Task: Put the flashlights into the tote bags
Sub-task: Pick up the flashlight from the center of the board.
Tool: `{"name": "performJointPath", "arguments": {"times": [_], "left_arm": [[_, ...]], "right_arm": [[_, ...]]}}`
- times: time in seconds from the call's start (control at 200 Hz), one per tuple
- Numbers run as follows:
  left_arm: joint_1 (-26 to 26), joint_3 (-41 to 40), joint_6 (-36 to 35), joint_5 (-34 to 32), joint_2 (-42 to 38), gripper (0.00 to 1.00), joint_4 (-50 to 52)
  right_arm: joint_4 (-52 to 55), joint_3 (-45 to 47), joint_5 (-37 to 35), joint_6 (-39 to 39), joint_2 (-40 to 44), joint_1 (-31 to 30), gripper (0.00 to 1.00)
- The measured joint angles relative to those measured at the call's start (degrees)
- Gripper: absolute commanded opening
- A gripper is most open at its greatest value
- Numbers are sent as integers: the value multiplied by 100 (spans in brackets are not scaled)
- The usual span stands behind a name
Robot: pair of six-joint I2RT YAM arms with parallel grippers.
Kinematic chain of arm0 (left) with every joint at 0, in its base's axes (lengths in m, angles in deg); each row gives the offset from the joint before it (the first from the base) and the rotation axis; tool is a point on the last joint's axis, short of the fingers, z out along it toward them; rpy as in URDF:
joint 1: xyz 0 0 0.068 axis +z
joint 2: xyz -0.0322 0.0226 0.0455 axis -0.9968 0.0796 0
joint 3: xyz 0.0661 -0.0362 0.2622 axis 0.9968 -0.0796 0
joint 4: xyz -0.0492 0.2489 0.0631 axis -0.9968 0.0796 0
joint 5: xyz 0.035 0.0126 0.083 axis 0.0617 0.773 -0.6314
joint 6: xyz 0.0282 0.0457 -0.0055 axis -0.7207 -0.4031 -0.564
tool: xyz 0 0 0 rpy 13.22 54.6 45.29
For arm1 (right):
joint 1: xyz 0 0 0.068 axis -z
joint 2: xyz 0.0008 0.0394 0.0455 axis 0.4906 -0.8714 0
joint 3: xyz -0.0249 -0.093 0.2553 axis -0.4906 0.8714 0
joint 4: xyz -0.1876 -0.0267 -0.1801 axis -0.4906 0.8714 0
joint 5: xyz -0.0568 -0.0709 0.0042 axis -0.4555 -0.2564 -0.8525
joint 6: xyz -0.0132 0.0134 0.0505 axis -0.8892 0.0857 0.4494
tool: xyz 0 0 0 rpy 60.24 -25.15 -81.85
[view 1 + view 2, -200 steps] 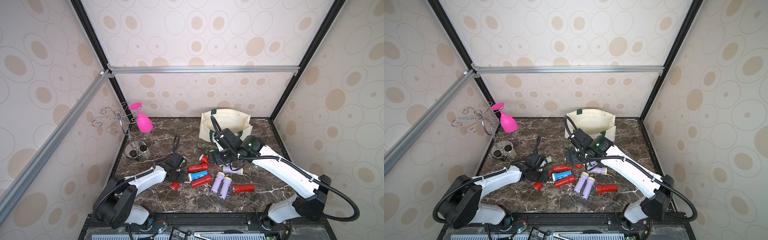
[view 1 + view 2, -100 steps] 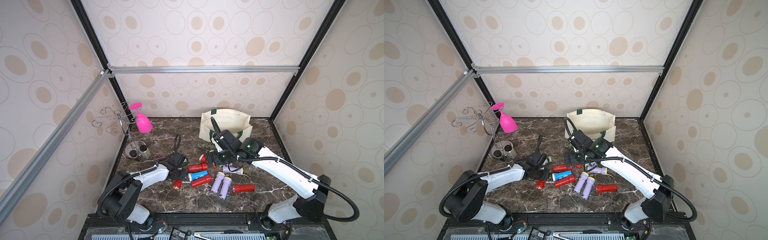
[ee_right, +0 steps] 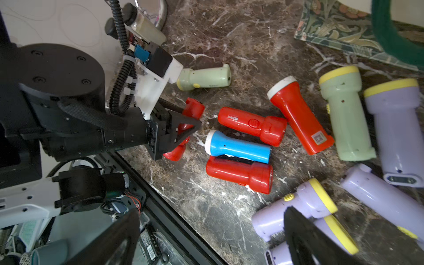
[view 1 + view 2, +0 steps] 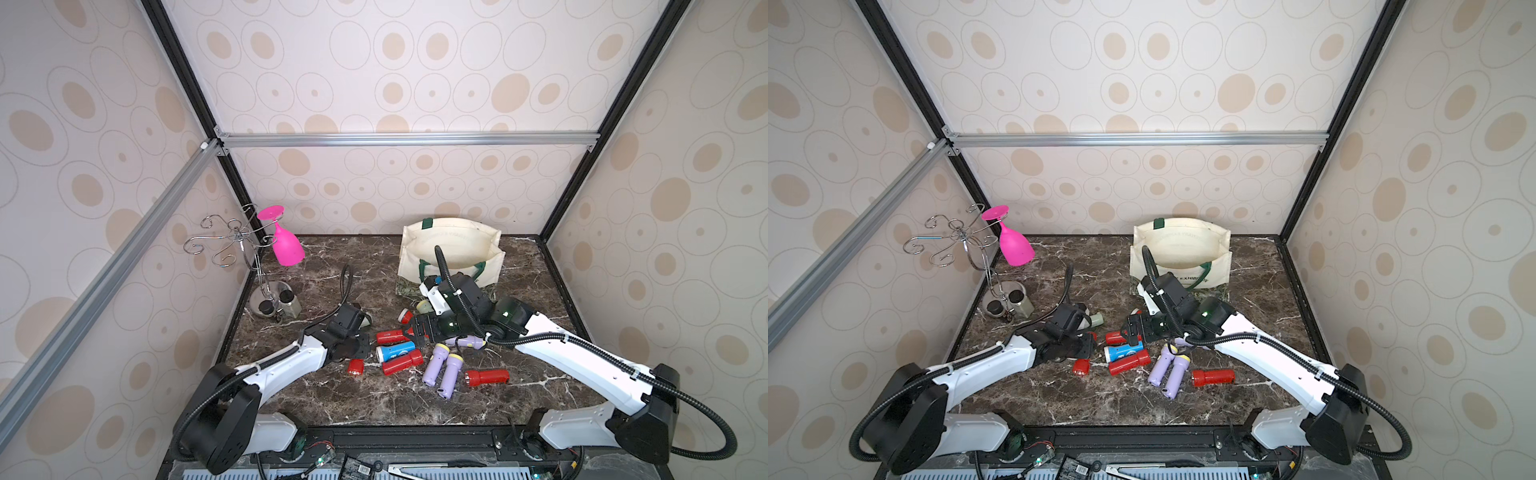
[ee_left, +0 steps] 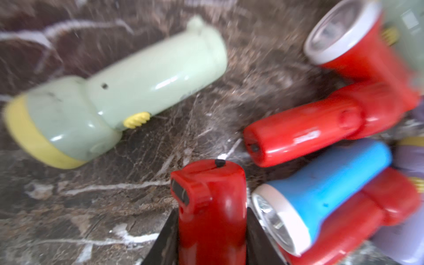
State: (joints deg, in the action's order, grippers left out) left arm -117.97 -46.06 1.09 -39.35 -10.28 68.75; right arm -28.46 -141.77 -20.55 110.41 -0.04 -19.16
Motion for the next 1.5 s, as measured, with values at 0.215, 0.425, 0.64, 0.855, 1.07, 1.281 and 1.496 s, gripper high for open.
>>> {"name": "performJointPath", "arguments": {"times": [0.215, 0.425, 0.64, 0.855, 1.07, 1.281, 1.496], "left_arm": [[2, 26, 313, 264, -1132, 8, -413], [0, 103, 774, 885, -1515, 8, -1287], [0, 254, 1064, 1453, -1746, 6, -2426], [2, 601, 1401, 2000, -1655, 4, -3381], [0, 527, 1982, 2334, -1390, 4, -4103], [0, 393, 2358, 2400, -1388, 3, -4607], [0, 304, 2559, 2378, -1388, 2, -4883]], "right_arm": [[-734, 243, 455, 11, 7, 0, 98], [-1617, 442, 1032, 94, 15, 2, 98], [-2603, 754, 1650, 393, 42, 107, 97], [-3220, 994, 1847, 643, 376, 337, 96], [-3536, 1045, 1943, 782, 422, 372, 92], [-3716, 1043, 2031, 866, 352, 389, 84], [-3864, 990, 2208, 979, 149, 393, 70]]}}
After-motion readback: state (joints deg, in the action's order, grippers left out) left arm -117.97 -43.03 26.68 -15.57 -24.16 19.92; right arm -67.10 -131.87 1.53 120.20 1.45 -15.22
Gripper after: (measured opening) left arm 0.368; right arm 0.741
